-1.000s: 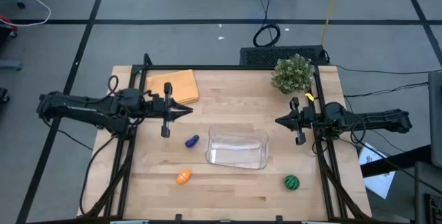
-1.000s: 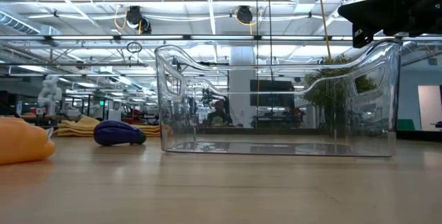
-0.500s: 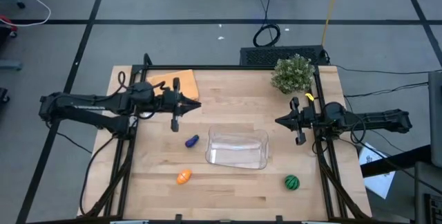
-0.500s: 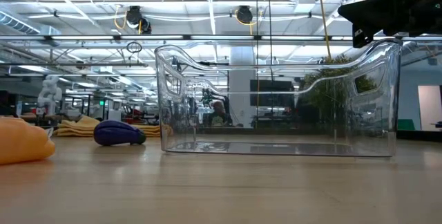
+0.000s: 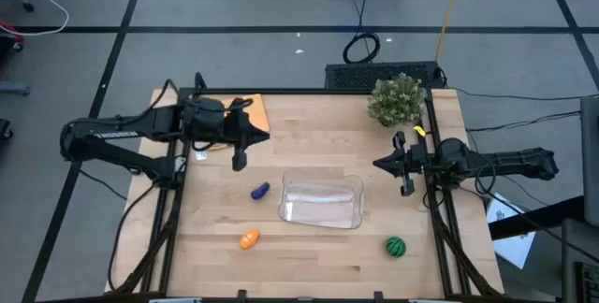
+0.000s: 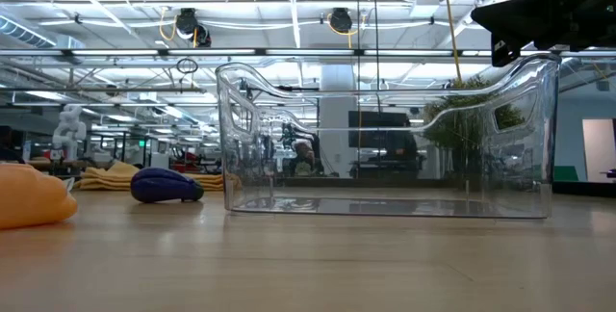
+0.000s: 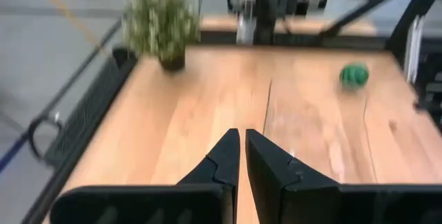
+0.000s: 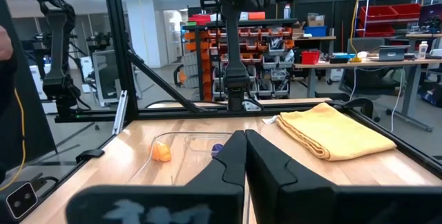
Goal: Pick and placing Produce into tupperware
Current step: Put the purple eggplant into the transparent bin
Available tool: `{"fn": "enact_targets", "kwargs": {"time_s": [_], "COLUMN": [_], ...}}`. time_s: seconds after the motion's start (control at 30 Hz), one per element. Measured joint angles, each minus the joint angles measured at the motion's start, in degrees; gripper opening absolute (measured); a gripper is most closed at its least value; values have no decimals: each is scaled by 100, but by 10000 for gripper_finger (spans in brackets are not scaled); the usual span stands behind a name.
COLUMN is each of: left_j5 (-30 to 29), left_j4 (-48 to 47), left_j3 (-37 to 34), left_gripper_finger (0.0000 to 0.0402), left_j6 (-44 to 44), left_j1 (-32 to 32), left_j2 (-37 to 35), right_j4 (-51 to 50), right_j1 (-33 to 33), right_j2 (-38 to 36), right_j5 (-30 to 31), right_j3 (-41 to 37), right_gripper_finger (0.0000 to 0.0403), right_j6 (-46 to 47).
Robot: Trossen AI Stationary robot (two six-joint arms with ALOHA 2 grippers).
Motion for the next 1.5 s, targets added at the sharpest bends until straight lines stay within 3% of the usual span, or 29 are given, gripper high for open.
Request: {"fn": "enact_targets", "kwargs": {"time_s": [0.43,1.1,1.5], "left_j5": [-47,-72,-299], "left_j4": [-2122,-4965,-5110], "left_j3": [962,2254,2359], "left_gripper_finger": [30,30,30], "left_j6": [-483,-1112,-1103], "left_j1": [0,27,27], "left_j2": [715,2499,2811], "right_j4": [-1,4,3], "right_j1": [0,0,0], "right_j2": [-2,-2,-2], "right_j5": [0,0,2], "right_j3": [0,0,0], "right_gripper_finger": [0,0,0], "right_j6": [-2,-4,-2]}}
